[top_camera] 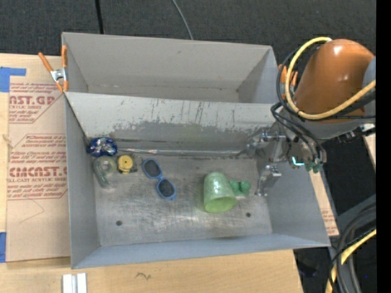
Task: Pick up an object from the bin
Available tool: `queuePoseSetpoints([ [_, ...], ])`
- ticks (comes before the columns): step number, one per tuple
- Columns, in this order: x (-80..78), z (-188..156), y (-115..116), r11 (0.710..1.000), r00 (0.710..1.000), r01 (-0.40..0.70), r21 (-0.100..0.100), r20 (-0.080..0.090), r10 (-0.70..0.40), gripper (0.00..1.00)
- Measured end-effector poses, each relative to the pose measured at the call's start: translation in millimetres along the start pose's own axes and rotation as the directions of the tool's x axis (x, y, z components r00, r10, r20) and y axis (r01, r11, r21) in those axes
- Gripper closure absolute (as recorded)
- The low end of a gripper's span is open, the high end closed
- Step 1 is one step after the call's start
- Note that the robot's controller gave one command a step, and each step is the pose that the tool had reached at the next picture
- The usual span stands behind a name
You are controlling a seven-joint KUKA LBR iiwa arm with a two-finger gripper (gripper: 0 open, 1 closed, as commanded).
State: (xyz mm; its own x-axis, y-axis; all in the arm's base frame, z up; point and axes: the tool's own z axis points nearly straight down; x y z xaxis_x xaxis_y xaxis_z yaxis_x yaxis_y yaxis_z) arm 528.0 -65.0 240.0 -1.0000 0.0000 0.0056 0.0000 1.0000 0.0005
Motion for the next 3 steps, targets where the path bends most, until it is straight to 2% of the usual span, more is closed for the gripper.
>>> queuePoseSetpoints([
  [1, -36.8, 169, 18, 0.960, 0.960, 0.281, 0.008, 0.013, -0.281, 0.00],
  [2, -47.3, 138, -13, 0.960, 0.960, 0.279, 0.005, 0.010, -0.279, 0.00],
  [3, -46.3, 135, -10, 0.998, 0.998, 0.067, 0.000, 0.008, -0.067, 0.00],
])
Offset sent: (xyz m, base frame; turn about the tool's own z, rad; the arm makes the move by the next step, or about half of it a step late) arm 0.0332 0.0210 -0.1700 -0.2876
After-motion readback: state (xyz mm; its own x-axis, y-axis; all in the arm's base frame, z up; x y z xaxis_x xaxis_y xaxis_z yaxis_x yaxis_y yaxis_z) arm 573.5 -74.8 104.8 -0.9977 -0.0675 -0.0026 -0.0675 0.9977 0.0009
